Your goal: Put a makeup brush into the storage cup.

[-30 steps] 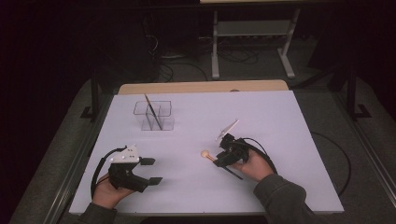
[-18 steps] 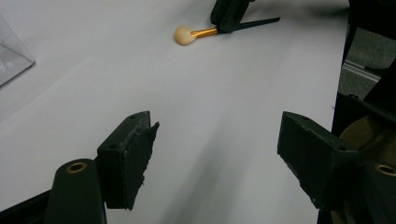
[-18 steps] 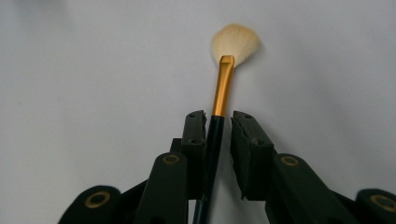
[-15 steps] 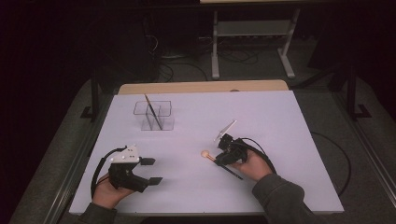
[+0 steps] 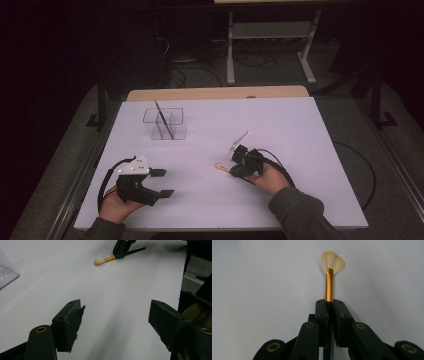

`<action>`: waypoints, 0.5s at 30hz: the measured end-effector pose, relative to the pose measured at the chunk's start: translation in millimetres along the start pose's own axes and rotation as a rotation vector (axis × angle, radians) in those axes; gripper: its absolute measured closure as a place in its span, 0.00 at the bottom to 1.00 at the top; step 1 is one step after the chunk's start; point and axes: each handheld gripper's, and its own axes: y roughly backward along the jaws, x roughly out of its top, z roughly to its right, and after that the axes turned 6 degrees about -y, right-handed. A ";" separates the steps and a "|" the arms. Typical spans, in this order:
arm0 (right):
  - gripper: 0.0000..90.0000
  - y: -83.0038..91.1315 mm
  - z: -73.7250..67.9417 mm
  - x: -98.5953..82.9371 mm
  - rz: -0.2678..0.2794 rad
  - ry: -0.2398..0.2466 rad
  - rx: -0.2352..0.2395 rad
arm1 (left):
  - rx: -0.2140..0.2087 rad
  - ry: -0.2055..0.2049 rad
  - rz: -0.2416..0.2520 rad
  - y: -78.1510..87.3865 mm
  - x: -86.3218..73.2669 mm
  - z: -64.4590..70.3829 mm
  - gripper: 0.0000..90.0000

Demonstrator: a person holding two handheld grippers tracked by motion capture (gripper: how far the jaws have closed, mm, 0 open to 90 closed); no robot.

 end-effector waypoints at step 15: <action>0.92 0.2 4.7 -1.3 0.010 -0.017 0.031 | -0.019 -0.001 -0.012 -3.5 -0.4 0.6 0.29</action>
